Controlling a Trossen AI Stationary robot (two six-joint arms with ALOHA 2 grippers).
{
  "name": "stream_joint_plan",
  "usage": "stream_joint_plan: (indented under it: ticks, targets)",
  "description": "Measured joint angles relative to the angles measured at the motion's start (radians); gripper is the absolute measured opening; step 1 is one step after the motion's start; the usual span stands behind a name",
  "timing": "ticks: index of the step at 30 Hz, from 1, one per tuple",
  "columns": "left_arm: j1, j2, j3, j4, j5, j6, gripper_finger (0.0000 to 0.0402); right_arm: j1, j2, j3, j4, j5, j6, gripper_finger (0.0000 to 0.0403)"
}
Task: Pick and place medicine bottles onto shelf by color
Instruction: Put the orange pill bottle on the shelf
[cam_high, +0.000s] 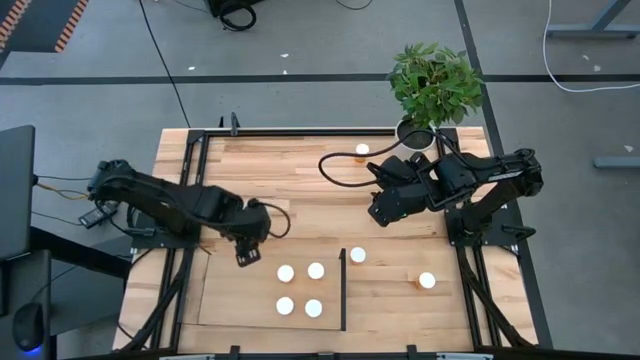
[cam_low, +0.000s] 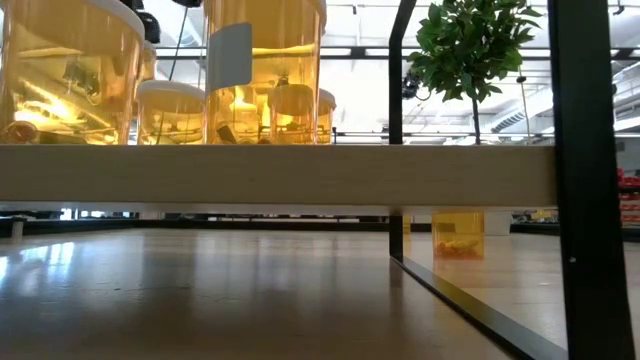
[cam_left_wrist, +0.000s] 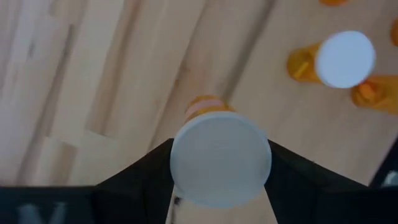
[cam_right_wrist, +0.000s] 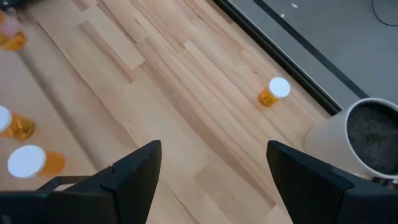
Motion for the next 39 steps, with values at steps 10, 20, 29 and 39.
stream_joint_plan:
  ticks: [10, 20, 29, 39]
  targets:
    - [-0.158, 0.066, 0.000, 0.046, -0.004, -0.182, 0.0230, -0.005, 0.000, 0.000, 0.000, 0.000, -0.013, 0.0299]
    - [-0.218, 0.154, 0.000, 0.143, 0.004, -0.217, 0.0217, -0.003, 0.000, 0.000, 0.000, -0.007, -0.021, 0.0299]
    - [-0.248, 0.224, 0.000, 0.165, 0.013, -0.189, 0.0223, -0.003, 0.000, 0.000, 0.000, -0.009, -0.034, 0.0299]
    - [-0.245, 0.268, -0.020, 0.197, 0.040, -0.161, 0.0226, -0.003, 0.000, 0.000, 0.000, -0.009, -0.038, 0.0299]
